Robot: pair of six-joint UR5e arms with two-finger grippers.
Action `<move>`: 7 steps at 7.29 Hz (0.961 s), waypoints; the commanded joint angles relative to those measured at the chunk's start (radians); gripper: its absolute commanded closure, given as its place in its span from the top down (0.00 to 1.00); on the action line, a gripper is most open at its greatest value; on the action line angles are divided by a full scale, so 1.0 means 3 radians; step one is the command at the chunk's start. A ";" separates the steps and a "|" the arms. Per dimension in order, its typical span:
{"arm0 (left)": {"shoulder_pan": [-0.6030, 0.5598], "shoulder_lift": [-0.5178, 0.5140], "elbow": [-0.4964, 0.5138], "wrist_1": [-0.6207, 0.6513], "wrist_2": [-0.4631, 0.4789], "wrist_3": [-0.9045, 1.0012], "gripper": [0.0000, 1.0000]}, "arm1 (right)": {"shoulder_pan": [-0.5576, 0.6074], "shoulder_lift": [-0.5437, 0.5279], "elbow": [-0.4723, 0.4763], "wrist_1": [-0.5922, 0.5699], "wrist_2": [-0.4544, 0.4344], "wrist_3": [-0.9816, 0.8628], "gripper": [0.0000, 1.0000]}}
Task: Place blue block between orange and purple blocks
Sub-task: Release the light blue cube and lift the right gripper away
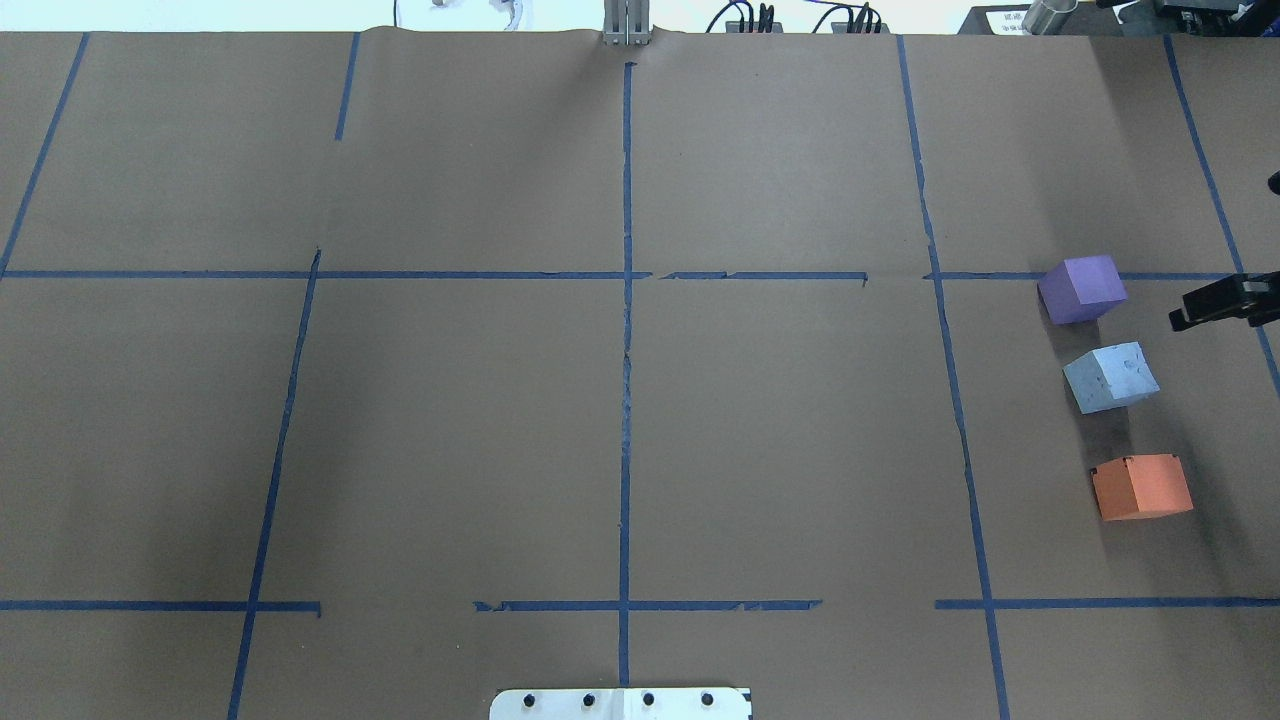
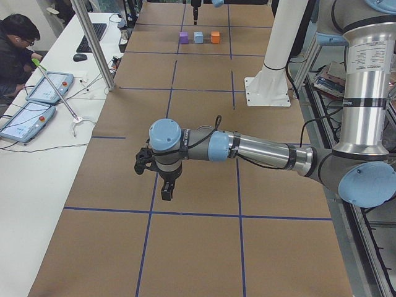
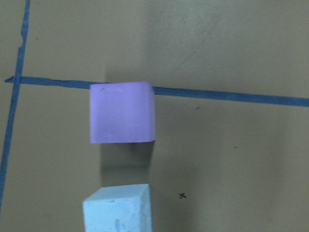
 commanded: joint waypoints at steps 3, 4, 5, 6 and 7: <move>0.0000 0.0005 0.0047 -0.0137 0.0029 0.0013 1.00 | 0.1053 -0.0207 0.0357 -0.1480 0.0067 -0.1979 1.00; 0.0000 0.0010 0.0068 -0.0137 0.0024 0.0008 1.00 | 0.1085 -0.0293 0.0353 -0.1616 0.0032 -0.2044 1.00; 0.0000 0.0010 0.0068 -0.0132 0.0034 0.0003 1.00 | 0.1086 -0.0329 0.0333 -0.1613 0.0032 -0.2024 1.00; 0.0000 0.0106 0.0078 -0.0142 0.0040 0.0013 1.00 | 0.1086 -0.0324 0.0337 -0.1613 0.0042 -0.2009 1.00; 0.0000 0.0138 0.0083 -0.0208 0.0030 -0.0012 1.00 | 0.1081 -0.0324 0.0337 -0.1608 0.0052 -0.2009 1.00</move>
